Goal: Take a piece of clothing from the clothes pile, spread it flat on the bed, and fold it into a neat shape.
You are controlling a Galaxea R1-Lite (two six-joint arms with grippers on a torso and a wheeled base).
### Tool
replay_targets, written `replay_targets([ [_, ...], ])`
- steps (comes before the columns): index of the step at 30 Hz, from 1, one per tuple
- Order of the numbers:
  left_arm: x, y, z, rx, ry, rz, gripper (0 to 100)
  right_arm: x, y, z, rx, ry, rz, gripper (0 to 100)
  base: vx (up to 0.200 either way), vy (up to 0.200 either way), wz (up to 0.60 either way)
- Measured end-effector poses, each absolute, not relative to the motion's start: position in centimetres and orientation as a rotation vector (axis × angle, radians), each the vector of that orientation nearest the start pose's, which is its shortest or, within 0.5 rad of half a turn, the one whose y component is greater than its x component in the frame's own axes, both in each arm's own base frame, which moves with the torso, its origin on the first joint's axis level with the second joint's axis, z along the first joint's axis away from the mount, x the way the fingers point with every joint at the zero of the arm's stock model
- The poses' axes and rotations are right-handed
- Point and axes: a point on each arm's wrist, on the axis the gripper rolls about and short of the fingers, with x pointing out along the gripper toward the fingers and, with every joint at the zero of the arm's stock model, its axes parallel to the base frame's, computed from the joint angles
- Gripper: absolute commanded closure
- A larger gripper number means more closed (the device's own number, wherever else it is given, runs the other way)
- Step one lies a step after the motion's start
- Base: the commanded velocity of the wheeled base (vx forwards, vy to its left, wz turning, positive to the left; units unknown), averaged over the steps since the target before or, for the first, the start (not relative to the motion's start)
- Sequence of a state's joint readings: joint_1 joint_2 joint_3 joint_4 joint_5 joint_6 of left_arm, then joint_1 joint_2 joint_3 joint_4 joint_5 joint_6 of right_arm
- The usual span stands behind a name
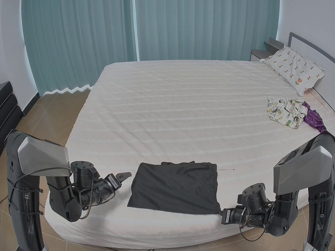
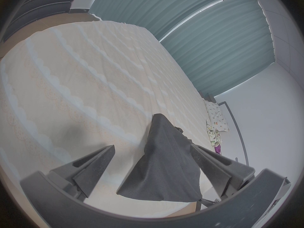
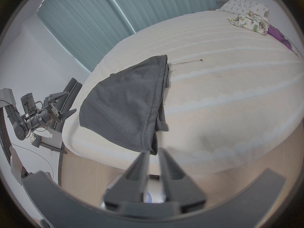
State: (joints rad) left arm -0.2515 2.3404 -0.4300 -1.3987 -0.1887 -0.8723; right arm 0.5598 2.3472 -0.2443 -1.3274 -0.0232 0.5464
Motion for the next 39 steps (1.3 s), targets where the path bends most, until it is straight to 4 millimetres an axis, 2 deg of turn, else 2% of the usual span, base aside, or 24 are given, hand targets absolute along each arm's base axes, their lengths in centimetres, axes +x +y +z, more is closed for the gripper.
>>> replay_targets([
  [9, 30.0, -8.1, -2.5, -0.822, 0.669, -0.177, 0, 23.4, 13.3, -3.7, 0.338, 0.804, 0.297, 0, 0.000, 0.000, 0.00],
  [14, 30.0, -8.2, -2.5, -0.821, 0.672, -0.178, 0, 25.7, 11.7, -2.5, 0.454, 0.758, 0.332, 0, 0.000, 0.000, 0.00],
  [19, 30.0, -8.2, -2.5, -0.821, 0.672, -0.178, 0, 29.1, 12.0, -1.7, 0.586, 0.670, 0.324, 0, 0.000, 0.000, 0.00],
  [22, 29.9, -8.2, -2.5, -0.820, 0.673, -0.178, 0, 31.6, 12.5, -2.0, 0.641, 0.635, 0.322, 0, 0.000, 0.000, 0.00],
  [28, 29.9, -8.3, -2.6, -0.817, 0.675, -0.176, 0, 35.0, 13.3, -2.8, 0.685, 0.606, 0.320, 0, 0.000, 0.000, 0.00],
  [34, 29.9, -8.4, -2.8, -0.813, 0.675, -0.170, 0, 37.1, 13.4, -4.0, 0.692, 0.647, 0.283, 0, 0.000, 0.000, 0.00],
  [39, 29.9, -8.4, -2.9, -0.811, 0.678, -0.169, 0, 38.0, 13.2, -4.2, 0.700, 0.627, 0.277, 0, 0.000, 0.000, 0.00],
])
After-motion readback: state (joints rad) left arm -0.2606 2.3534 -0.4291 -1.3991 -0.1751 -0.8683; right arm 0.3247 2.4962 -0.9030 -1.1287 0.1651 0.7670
